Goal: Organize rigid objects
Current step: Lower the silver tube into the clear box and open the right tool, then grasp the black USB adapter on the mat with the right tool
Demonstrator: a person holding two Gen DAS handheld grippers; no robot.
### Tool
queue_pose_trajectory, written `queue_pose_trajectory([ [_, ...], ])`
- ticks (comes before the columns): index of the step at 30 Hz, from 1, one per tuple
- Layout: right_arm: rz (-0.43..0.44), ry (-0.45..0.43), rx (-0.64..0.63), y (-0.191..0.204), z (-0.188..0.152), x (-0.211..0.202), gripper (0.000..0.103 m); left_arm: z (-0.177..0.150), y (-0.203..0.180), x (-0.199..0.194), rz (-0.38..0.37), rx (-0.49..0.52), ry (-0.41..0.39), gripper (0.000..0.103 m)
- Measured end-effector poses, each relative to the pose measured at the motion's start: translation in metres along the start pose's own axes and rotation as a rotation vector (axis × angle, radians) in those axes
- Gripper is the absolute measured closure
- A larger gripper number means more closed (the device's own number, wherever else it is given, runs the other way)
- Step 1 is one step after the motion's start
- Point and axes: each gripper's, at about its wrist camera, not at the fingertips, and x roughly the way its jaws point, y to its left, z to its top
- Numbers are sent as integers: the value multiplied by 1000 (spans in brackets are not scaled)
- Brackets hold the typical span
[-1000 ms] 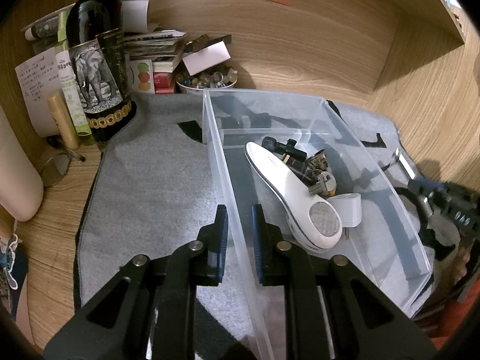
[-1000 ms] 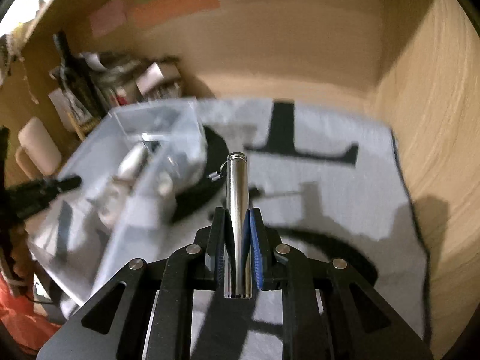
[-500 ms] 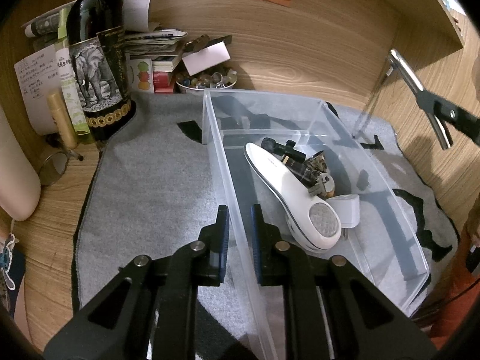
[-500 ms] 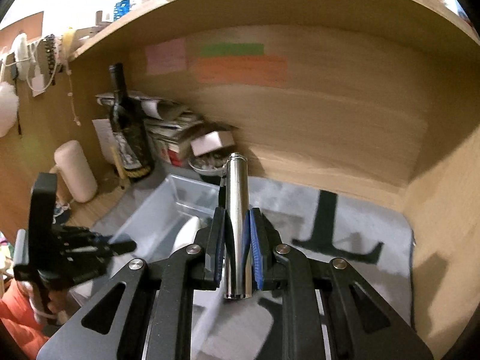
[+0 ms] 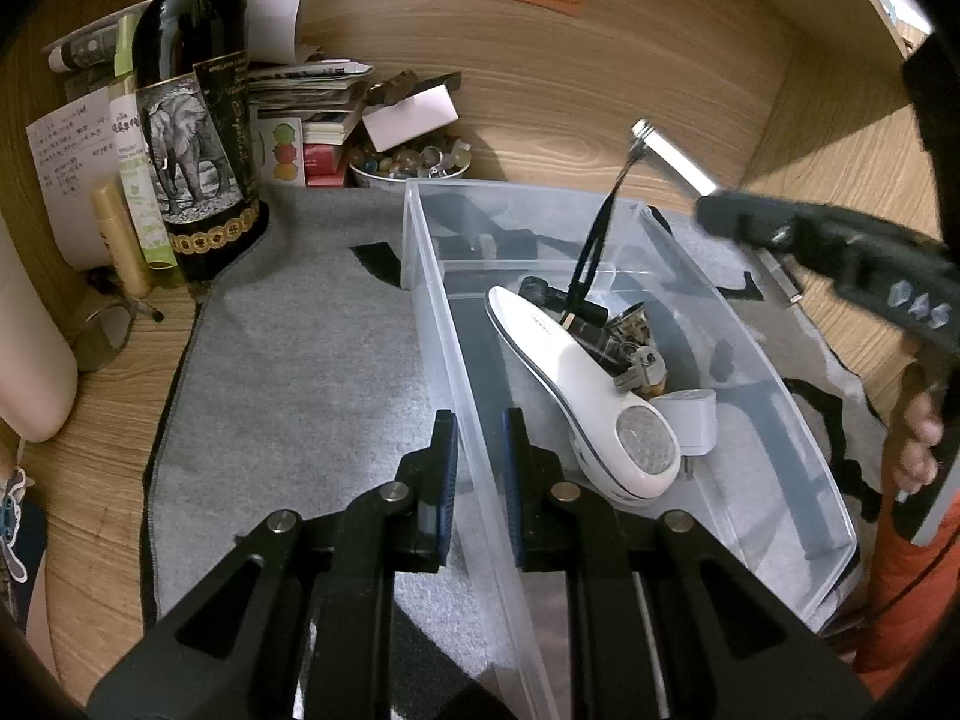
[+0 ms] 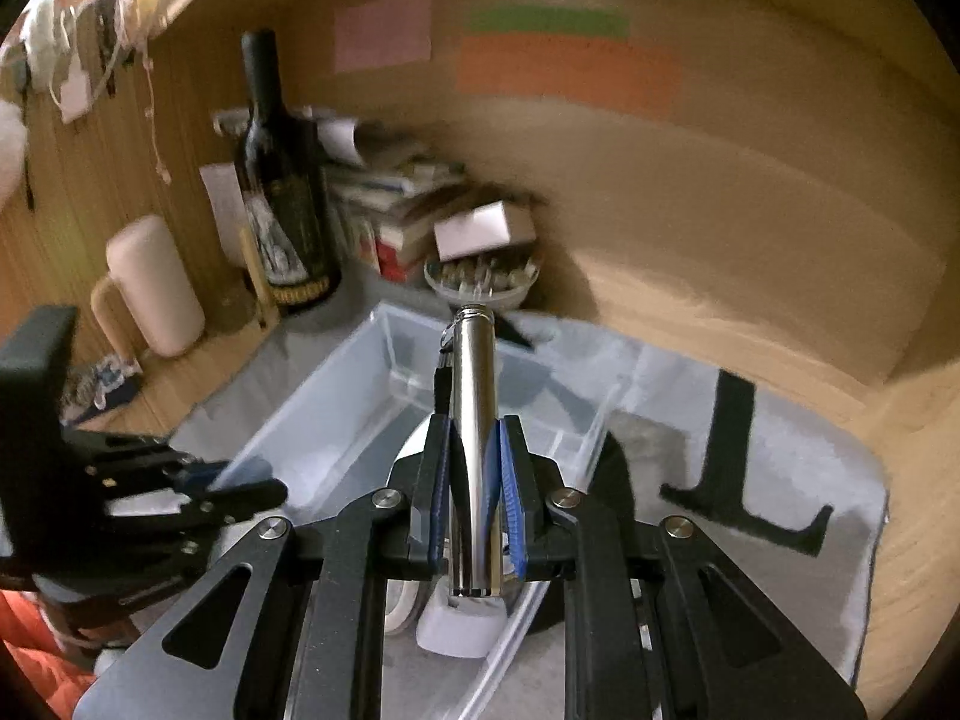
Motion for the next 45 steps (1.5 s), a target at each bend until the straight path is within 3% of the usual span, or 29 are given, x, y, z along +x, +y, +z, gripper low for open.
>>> queue_pose_trajectory([
  [7, 7, 139, -32, 4, -11, 39, 89, 0, 1, 0, 1, 0, 0, 88],
  [14, 21, 186, -30, 7, -14, 47, 88, 1, 5, 0, 1, 0, -1, 88],
  [18, 9, 172, -16, 7, -14, 39, 63, 1, 5, -1, -1, -1, -1, 88],
  [21, 8, 144, -12, 6, -13, 30, 62, 1, 6, -1, -1, -2, -1, 88],
  [24, -5, 119, -7, 3, -11, 22, 50, 2, 7, -1, 0, 0, -1, 88],
  [28, -45, 68, 9, -6, -10, 3, 45, 1, 6, -2, 0, 0, -2, 88],
  [33, -127, 10, 54, -30, -12, -27, 25, 0, 6, -2, -1, 0, -2, 88],
  [40, -233, 49, 153, -73, -32, -41, 22, 1, 5, -2, 0, 1, -2, 88],
  [45, -236, 126, 177, -88, -56, -22, 22, 1, 7, -3, 1, 2, -1, 88],
])
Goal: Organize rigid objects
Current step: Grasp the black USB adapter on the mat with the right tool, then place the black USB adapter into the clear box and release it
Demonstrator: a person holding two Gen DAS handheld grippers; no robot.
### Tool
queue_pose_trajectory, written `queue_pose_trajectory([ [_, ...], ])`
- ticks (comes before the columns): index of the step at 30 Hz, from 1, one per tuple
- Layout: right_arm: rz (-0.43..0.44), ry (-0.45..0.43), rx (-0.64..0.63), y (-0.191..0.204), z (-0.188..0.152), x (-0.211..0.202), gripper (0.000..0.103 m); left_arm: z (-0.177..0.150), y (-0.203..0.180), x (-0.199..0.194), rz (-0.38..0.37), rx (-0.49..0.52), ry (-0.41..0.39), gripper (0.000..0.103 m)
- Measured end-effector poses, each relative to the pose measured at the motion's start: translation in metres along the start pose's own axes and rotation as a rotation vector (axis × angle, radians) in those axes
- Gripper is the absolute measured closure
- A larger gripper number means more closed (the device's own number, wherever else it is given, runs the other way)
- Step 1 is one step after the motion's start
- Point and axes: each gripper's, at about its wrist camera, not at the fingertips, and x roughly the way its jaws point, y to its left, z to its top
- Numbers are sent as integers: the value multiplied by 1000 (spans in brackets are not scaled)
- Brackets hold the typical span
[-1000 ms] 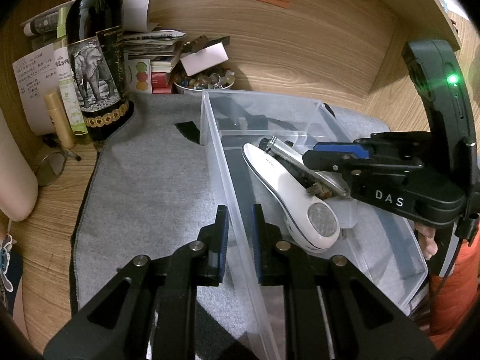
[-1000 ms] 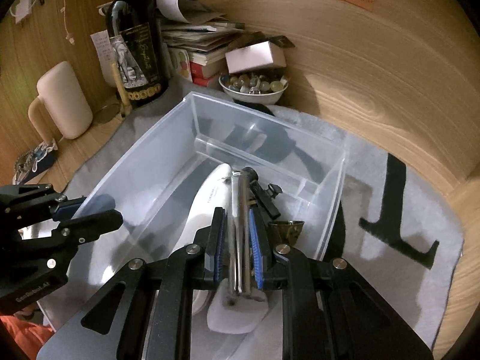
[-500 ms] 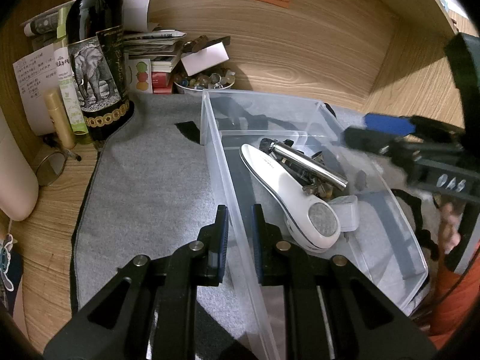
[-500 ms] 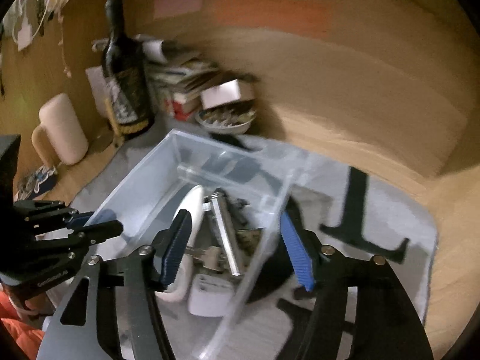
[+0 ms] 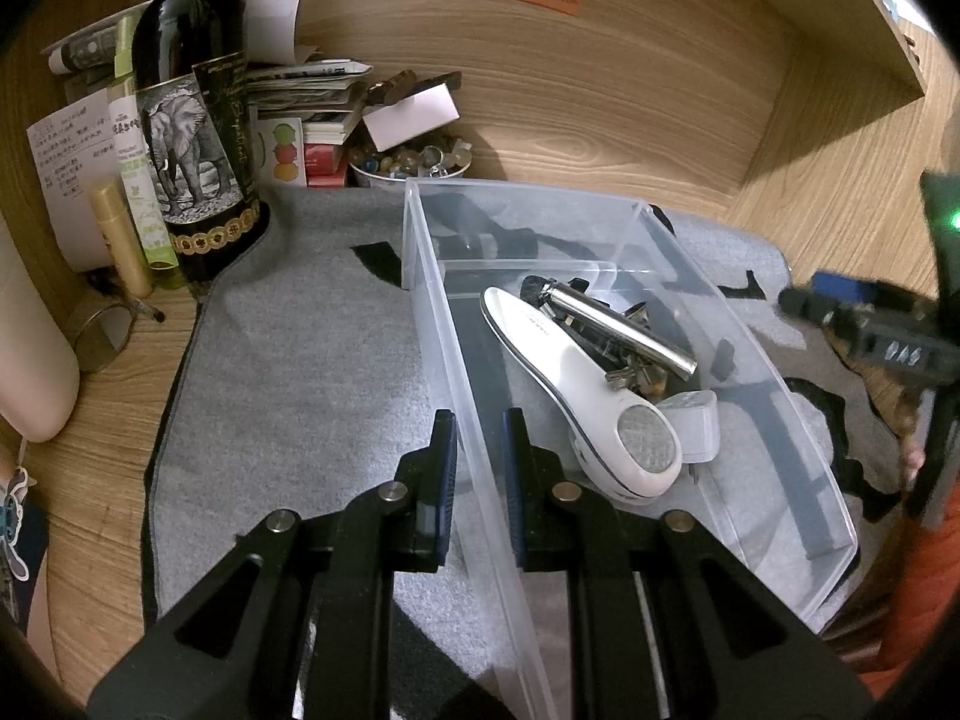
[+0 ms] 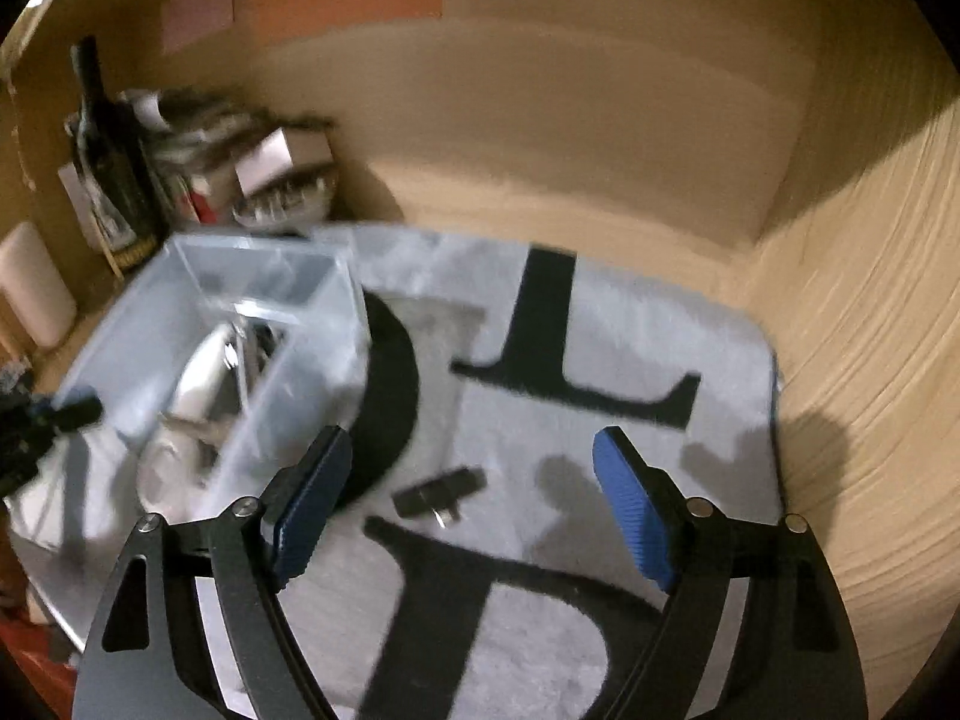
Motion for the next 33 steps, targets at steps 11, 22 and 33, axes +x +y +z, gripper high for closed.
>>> queue_pose_trajectory([
  [11, 64, 161, 25, -5, -25, 58, 24, 1, 2, 0, -1, -2, 0, 88],
  [22, 50, 125, -4, 0, -25, 56, 61, -3, -7, 9, 1, -6, 6, 88],
  [33, 46, -2, -26, 11, -6, 11, 61, -6, -13, 8, 3, -5, 6, 88],
])
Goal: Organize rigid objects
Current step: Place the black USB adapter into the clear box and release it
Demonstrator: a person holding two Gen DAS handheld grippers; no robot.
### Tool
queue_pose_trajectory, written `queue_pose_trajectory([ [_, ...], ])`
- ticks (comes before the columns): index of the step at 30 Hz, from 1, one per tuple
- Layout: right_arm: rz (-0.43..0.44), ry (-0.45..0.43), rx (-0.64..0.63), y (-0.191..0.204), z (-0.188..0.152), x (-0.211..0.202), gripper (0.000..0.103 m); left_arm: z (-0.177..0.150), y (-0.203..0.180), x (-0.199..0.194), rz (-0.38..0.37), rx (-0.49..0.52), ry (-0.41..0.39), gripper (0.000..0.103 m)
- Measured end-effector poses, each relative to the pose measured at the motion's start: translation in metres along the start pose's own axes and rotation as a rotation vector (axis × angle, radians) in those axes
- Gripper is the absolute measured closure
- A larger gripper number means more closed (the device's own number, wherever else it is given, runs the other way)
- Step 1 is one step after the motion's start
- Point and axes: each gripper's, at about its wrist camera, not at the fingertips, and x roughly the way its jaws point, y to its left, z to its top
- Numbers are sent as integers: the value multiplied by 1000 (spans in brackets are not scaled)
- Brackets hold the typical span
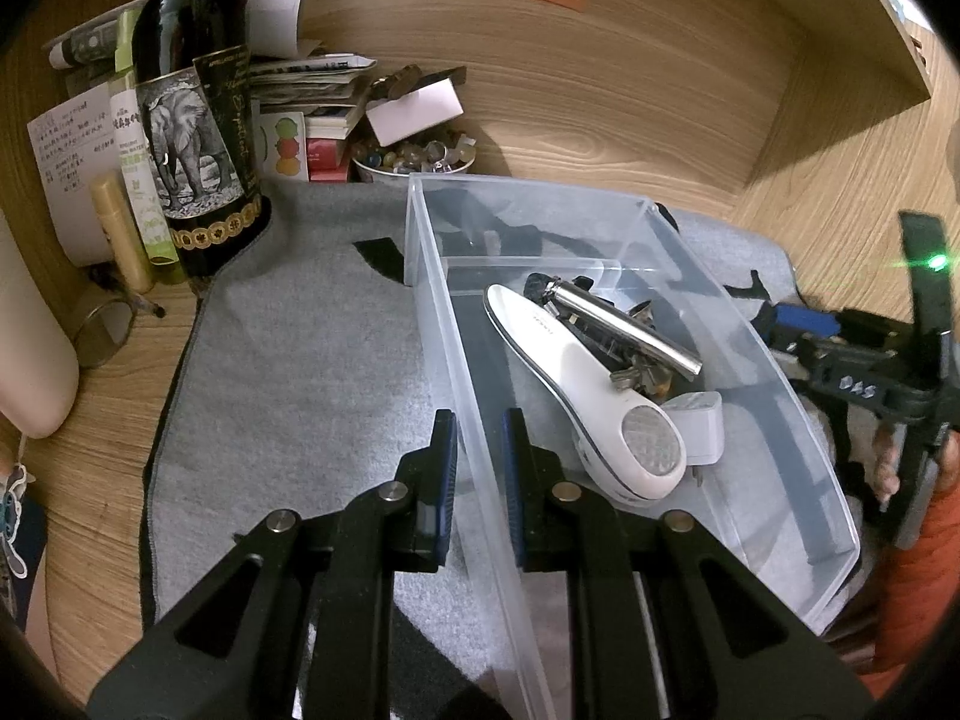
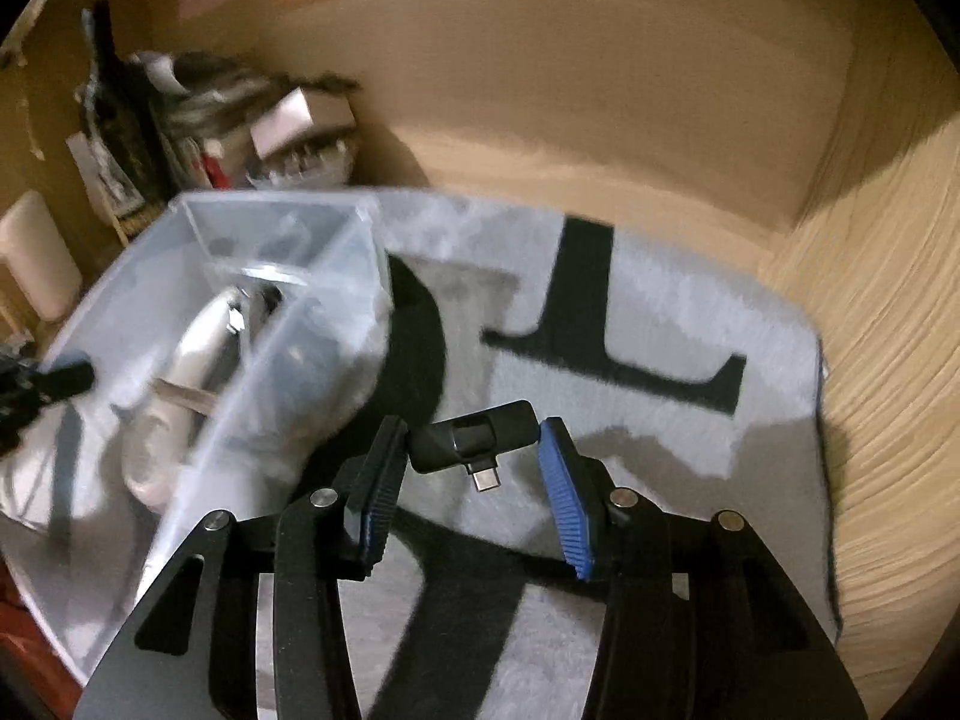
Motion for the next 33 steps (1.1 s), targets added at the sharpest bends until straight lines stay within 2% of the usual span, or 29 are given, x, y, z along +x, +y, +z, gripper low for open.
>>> queue_pose_trajectory([
  [7, 34, -115, -50, 22, 20, -30, 61, 0, 0, 0, 1, 1, 0, 88],
  [14, 91, -155, -112, 52, 34, -33, 61, 0, -1, 0, 1, 4, 0, 88],
  [20, 137, -124, -155, 74, 39, -16, 61, 0, -1, 0, 1, 3, 0, 88],
  [25, 173, -58, -184, 88, 39, 5, 61, 0, -2, 0, 2, 4, 0, 88],
  [33, 192, -1, -191, 94, 36, 21, 61, 0, -2, 0, 2, 2, 0, 88],
])
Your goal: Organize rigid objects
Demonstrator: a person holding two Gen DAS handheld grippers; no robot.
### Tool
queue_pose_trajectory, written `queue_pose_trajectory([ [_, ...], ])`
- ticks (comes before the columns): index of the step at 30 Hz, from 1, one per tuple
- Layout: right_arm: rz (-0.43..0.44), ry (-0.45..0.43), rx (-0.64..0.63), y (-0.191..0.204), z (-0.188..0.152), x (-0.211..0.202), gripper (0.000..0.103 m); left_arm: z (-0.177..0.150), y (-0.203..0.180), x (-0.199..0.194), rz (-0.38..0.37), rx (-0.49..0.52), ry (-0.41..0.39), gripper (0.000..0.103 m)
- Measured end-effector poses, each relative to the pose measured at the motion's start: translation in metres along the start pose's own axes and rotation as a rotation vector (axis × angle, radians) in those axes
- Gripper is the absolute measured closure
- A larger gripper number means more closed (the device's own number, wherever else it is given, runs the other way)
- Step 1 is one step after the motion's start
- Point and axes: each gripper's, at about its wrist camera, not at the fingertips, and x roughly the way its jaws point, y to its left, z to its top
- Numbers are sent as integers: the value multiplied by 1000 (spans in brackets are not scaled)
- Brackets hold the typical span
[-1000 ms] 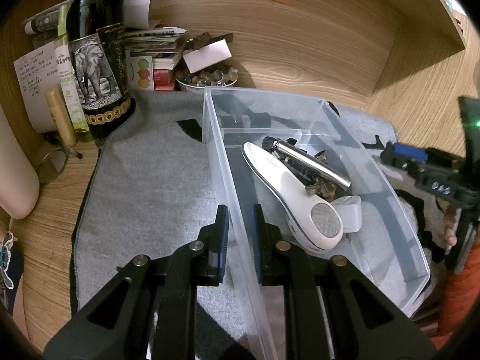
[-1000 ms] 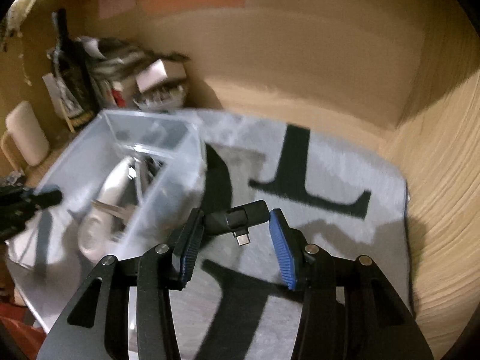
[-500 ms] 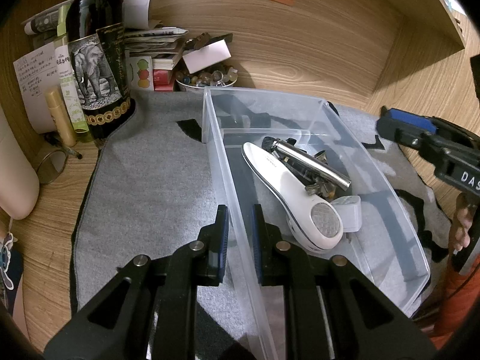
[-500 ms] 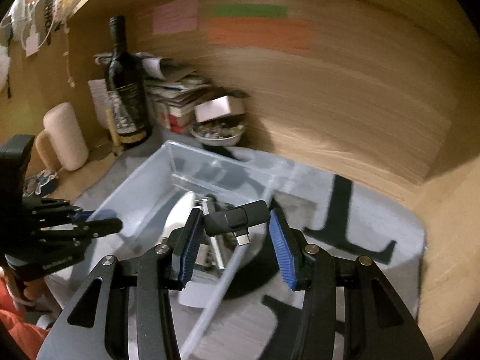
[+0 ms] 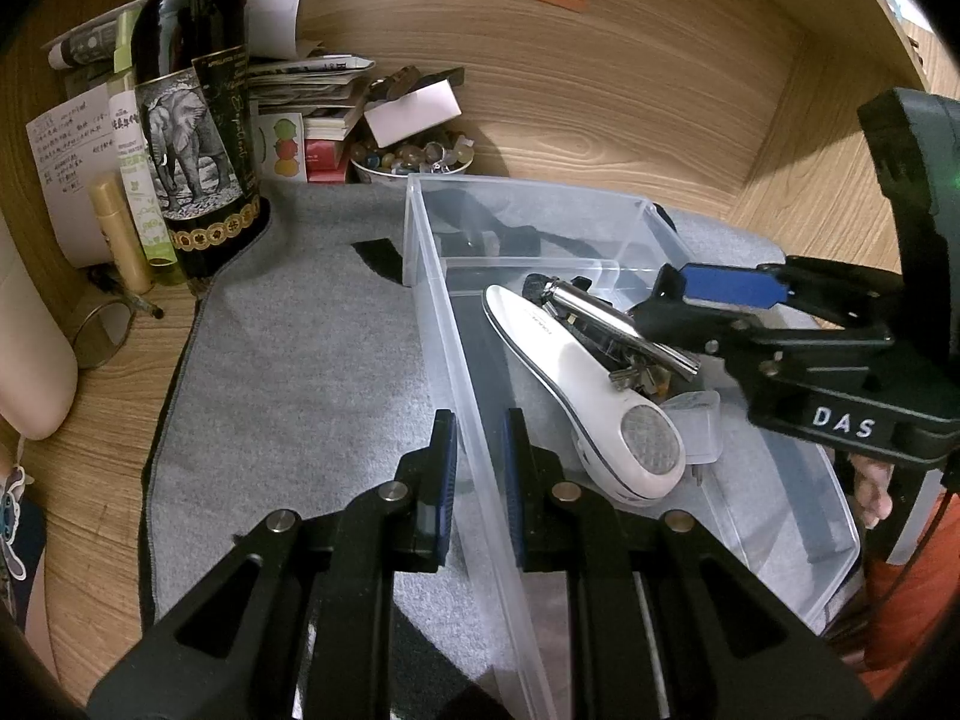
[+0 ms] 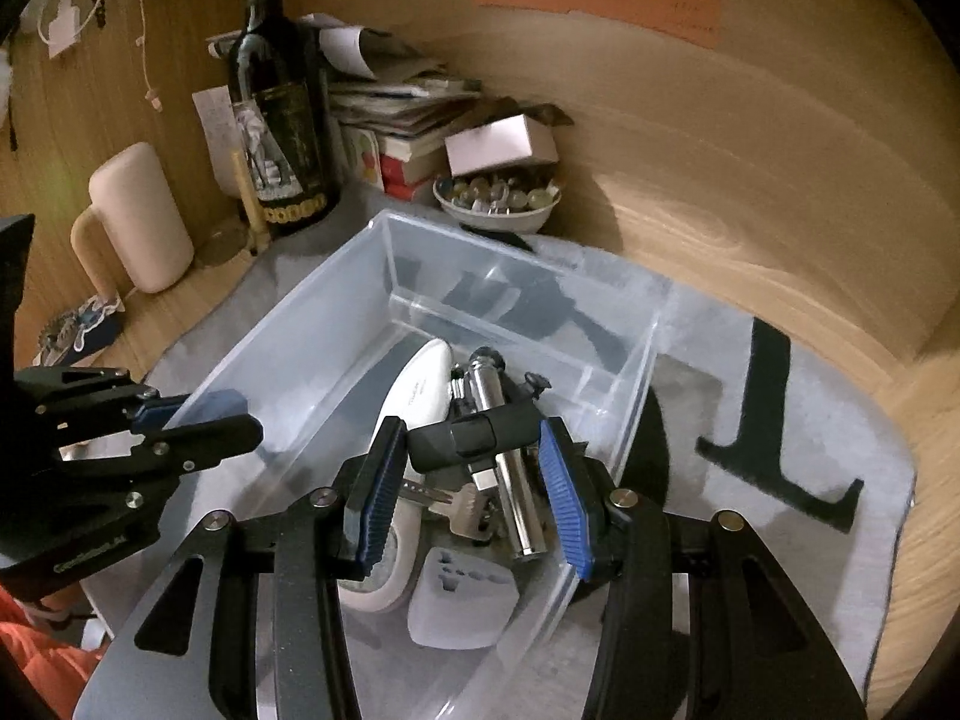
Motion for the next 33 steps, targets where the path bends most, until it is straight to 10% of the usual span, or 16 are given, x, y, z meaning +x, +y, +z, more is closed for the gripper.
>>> queue_pose_trajectory([
  [17, -23, -115, 68, -11, -17, -58, 31, -2, -8, -3, 25, 15, -2, 88],
  [27, -58, -211, 135, -17, -42, -101, 19, -11, -31, -43, 77, 85, -124, 21],
  [33, -92, -270, 162, -13, -59, -126, 5, -20, -51, -76, 81, 125, -227, 11],
])
